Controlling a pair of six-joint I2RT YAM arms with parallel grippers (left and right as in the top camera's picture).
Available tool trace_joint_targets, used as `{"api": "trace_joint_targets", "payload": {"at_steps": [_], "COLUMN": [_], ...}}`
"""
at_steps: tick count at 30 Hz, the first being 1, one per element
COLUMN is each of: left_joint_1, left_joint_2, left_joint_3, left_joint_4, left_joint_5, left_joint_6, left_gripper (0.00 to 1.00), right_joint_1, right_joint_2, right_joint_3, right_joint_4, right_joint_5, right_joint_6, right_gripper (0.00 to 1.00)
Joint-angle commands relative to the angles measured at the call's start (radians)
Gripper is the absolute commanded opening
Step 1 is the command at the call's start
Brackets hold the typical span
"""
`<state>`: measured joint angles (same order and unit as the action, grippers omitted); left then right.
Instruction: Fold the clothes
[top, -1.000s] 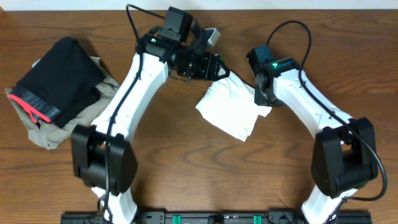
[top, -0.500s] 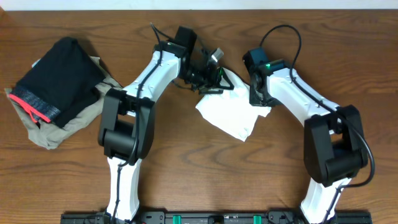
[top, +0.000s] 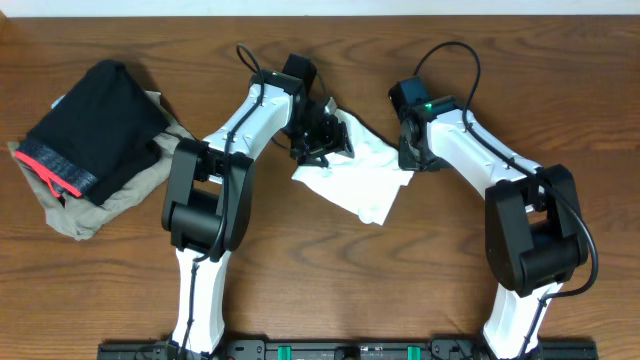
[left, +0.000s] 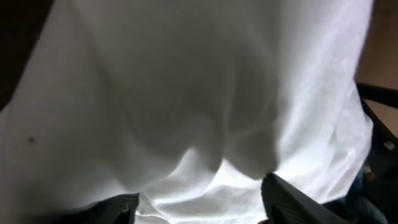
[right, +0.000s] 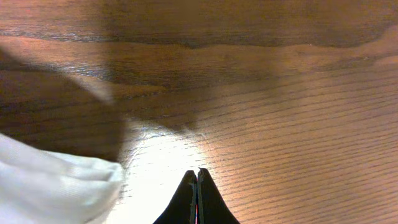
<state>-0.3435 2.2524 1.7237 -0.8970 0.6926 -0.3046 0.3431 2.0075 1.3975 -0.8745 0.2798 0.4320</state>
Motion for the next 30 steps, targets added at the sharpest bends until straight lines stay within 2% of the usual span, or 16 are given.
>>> {"api": "trace_joint_targets", "payload": {"at_steps": [1,10,14,17,22,24,30], "left_joint_1": [0.007,0.006,0.007,0.007,0.007,0.007,0.011], "left_joint_2": [0.029,0.01,-0.06,-0.162,-0.342,-0.378,-0.357], "left_joint_3": [-0.018,-0.018,-0.018,-0.017,-0.017,-0.017,-0.018], "left_joint_4": [-0.008,-0.097,-0.131,-0.136,-0.076,-0.027,0.074], "left_joint_5": [-0.12,-0.064,-0.074,-0.187,-0.428,-0.463,-0.469], "left_joint_6": [-0.034,-0.003,0.098,0.137,0.135,0.136,0.136], "left_gripper": [0.73,0.73,0.69,0.68,0.69,0.73,0.76], "right_joint_1": [-0.002,-0.002,-0.002,-0.002,0.002,0.01,0.045], "right_joint_2": [0.02,-0.009,-0.1,-0.194,-0.295,-0.3,-0.251], "right_joint_3": [-0.001,0.013,0.048,0.058,0.058,0.058,0.038], "right_joint_4": [0.0,-0.031,-0.076,-0.078,-0.044,-0.041,-0.031], "right_joint_5": [0.0,0.001,0.0,-0.068,-0.404,-0.484,-0.515], "right_joint_6": [-0.015,-0.101,-0.127,-0.175,-0.346,-0.362,-0.351], "right_gripper": [0.01,0.01,0.01,0.01,0.02,0.02,0.02]}}
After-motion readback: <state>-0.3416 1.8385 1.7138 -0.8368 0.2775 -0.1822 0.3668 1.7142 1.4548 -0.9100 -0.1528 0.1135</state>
